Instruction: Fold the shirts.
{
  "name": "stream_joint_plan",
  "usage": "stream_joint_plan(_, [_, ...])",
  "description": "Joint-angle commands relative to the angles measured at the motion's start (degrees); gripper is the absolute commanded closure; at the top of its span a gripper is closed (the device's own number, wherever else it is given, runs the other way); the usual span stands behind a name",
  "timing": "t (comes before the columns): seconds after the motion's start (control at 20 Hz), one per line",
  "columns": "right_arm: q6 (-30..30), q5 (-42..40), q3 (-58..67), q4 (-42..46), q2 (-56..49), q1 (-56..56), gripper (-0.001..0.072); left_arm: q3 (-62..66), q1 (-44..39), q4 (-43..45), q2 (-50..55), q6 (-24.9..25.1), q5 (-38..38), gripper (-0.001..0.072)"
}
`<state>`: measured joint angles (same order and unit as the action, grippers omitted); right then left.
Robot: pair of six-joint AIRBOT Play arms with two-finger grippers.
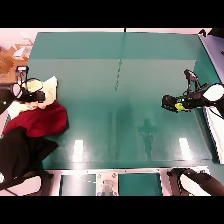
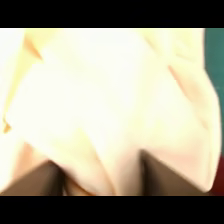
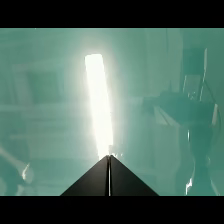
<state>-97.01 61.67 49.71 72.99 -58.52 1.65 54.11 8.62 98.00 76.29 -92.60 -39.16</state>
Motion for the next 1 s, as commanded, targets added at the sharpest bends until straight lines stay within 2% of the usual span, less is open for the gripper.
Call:
stream_joint_plan(0.0, [-0.02, -0.13, 0.0, -0.24, -0.02, -0.02, 0.0701, 0.9, 0.74, 0.83, 4.39, 0.2, 2.99, 0.0686])
stream_joint_plan(0.15, [-0.02, 0.76, 0.02, -0.57, 0.04, -0.02, 0.0701, 9.66, -0.61, -0.81, 1.68, 0.13, -4.24, 0.0687])
stream_joint_plan(0.25, [0.02, 1.62, 0.44, -0.48, 0.04, 0.04, 0.0701, 18.14, -3.72, -2.54, -1.68, 2.34, -10.69, 0.0687])
stream_joint_plan(0.35, [0.72, 2.62, 2.01, -0.37, 0.04, 0.5, 0.0701, 26.29, -8.92, -5.49, -5.09, 5.31, -15.91, 0.0687])
stream_joint_plan(0.5, [1.75, 3.91, 5.35, -0.37, 0.04, 2.86, 0.0702, 36.81, -19.04, -12.5, -7.19, 5.66, -21.18, 0.0687])
stream_joint_plan(0.65, [1.99, 6.73, 8.44, -0.39, 0.04, 6.14, 0.0701, 40.15, -30.47, -21.18, -7.17, 5.62, -19.8, 0.0686])
stream_joint_plan(0.8, [3.19, 8.96, 10.01, -0.42, 0.04, 8.57, 0.0701, 40.15, -40.96, -22.91, -4.11, 3.87, -18.21, 0.0686])
stream_joint_plan(0.95, [3.21, 10.64, 9.99, -0.37, 0.04, 9.4, 0.0702, 40.0, -47.17, -23.78, 3.02, 2.45, -21.9, 0.0686])
